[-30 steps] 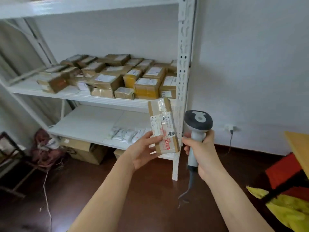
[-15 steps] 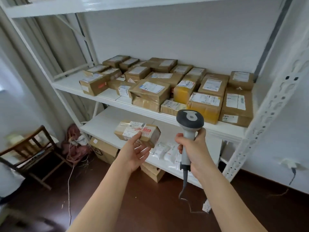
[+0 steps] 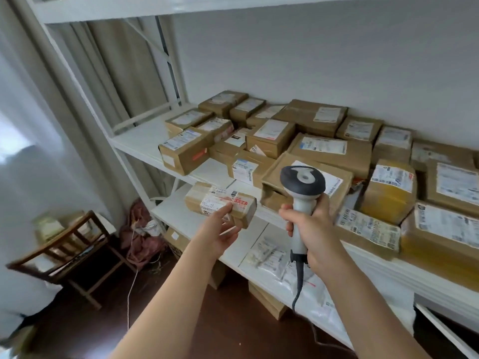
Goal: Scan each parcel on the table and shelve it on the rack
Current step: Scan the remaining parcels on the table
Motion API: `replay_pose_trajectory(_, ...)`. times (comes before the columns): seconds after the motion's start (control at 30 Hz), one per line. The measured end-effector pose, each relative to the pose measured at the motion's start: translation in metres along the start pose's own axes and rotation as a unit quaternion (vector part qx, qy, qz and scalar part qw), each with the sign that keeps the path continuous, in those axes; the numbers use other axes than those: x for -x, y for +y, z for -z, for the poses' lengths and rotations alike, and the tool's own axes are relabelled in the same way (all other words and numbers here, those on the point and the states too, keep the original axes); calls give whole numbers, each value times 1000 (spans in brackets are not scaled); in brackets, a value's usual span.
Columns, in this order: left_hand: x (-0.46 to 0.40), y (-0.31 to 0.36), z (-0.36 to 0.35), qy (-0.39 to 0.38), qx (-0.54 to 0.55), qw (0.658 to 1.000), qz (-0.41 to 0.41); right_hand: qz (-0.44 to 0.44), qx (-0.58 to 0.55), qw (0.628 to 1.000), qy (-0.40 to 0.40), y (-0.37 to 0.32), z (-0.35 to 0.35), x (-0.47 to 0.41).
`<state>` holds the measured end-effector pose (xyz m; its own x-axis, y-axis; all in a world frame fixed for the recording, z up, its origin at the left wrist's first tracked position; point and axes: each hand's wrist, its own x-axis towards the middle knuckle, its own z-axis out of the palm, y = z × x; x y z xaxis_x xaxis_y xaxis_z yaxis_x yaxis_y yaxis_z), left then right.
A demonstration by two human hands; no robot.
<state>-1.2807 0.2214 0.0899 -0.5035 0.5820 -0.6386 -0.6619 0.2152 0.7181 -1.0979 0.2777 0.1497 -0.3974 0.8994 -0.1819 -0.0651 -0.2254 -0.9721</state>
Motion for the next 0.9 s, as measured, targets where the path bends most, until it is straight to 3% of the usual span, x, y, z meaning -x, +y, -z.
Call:
replay_pose_trajectory(0.37,-121,65,-14,-54,-139,989,1,36,-15,990,137,2,-76,-57)
replay_pose_trajectory(0.53,-131,64,-22,-109,-279,953,38,34,-20,980,193,10,-84,-57)
replay_pose_trajectory(0.73,-140,67,-25,-146,-264,952,49,46,-31,970,236,9,-85,-55)
replay_pose_trajectory(0.9,-134,57,-25,-134,-257,957,10,49,-34,966,252,10,-82,-47)
